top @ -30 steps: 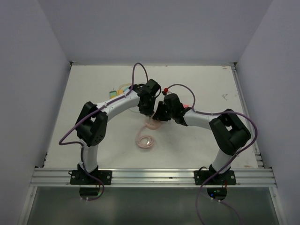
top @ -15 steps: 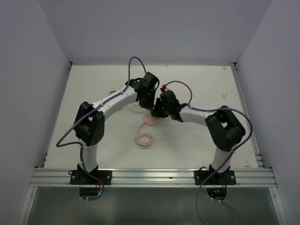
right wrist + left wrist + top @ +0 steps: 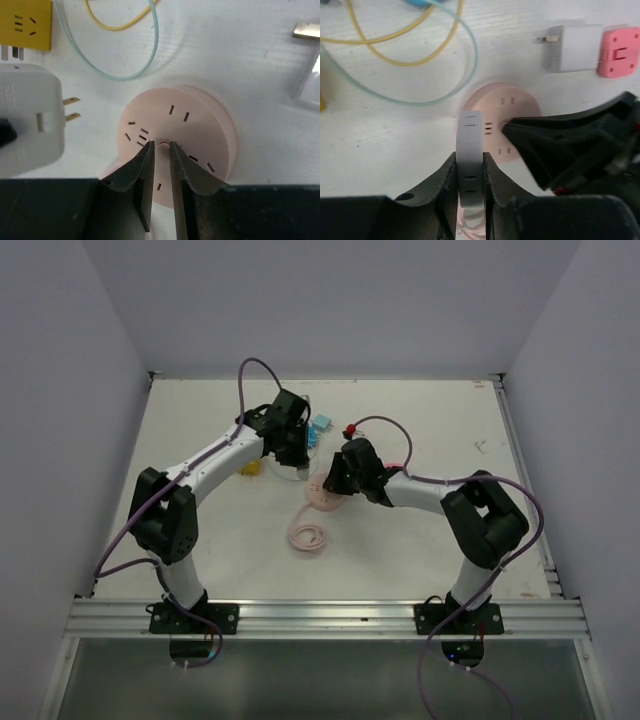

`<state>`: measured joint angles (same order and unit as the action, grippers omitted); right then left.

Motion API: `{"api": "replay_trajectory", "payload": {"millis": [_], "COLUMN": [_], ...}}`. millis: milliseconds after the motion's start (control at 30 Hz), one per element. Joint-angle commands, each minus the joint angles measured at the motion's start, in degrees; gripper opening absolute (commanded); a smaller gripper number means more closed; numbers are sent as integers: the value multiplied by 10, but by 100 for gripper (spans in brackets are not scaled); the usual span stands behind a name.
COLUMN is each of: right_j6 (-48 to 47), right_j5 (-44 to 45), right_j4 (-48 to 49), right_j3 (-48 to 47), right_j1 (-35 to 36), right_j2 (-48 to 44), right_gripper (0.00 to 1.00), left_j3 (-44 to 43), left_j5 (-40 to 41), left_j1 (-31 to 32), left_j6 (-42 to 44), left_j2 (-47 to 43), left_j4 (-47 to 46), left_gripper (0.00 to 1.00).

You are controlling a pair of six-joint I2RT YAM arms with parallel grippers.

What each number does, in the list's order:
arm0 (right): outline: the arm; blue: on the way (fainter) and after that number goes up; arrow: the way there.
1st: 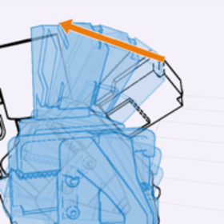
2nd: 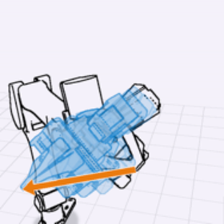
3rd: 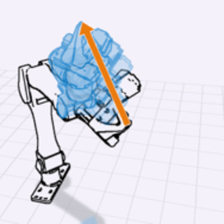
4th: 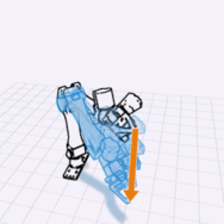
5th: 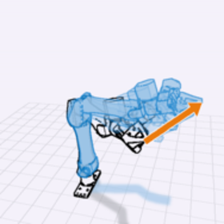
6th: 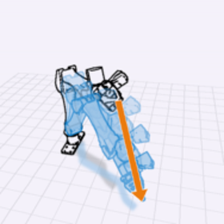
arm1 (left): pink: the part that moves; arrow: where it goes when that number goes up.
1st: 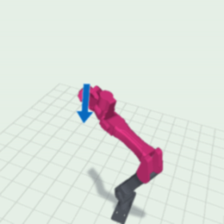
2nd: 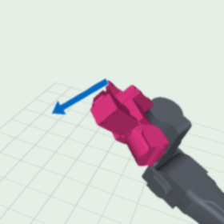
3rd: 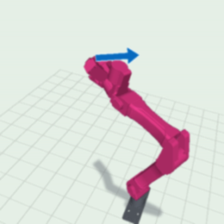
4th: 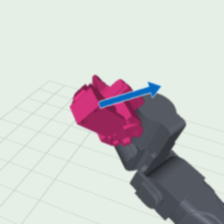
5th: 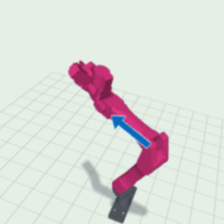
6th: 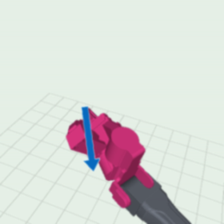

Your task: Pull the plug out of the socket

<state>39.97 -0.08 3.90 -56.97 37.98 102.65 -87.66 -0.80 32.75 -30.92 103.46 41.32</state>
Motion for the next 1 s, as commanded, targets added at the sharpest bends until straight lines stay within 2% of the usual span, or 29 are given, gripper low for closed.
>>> {"api": "replay_trajectory", "payload": {"millis": [0, 200, 333, 367, 400, 500, 700, 733, 967], "right_j6": [-30, -57, -77, -87, -93, -111, -130, -131, -135], "right_j5": [3, -48, -44, -36, -32, -12, 21, 22, 68], "right_j4": [-102, -49, -48, -50, -57, -75, -107, -111, -163], "right_j3": [64, 72, 79, 82, 85, 94, 132, 141, 166], "right_j1": [3, 3, 3, 4, 3, 3, 3, 3, 3], "right_j2": [-13, -98, -191, -205, -222, -278, -369, -378, -453], "right_gripper": [25, 32, 42, 43, 47, 53, 53, 53, 54], "left_j3": [71, 150, 139, 134, 131, 131, 170, 187, 256], "left_j5": [-8, -87, -120, -126, -127, -155, -200, -199, -145], "left_j1": [-44, -107, -127, -132, -134, -148, -157, -158, -161], "left_j6": [2, 4, -1, -3, -6, -26, -66, -73, -70], "left_j2": [-49, -61, -34, -28, -16, 10, 42, 39, -10], "left_j4": [-48, -142, -185, -208, -217, -262, -345, -351, -340], "left_gripper": [3, 9, 11, 17, 18, 18, 22, 28, 57]}}
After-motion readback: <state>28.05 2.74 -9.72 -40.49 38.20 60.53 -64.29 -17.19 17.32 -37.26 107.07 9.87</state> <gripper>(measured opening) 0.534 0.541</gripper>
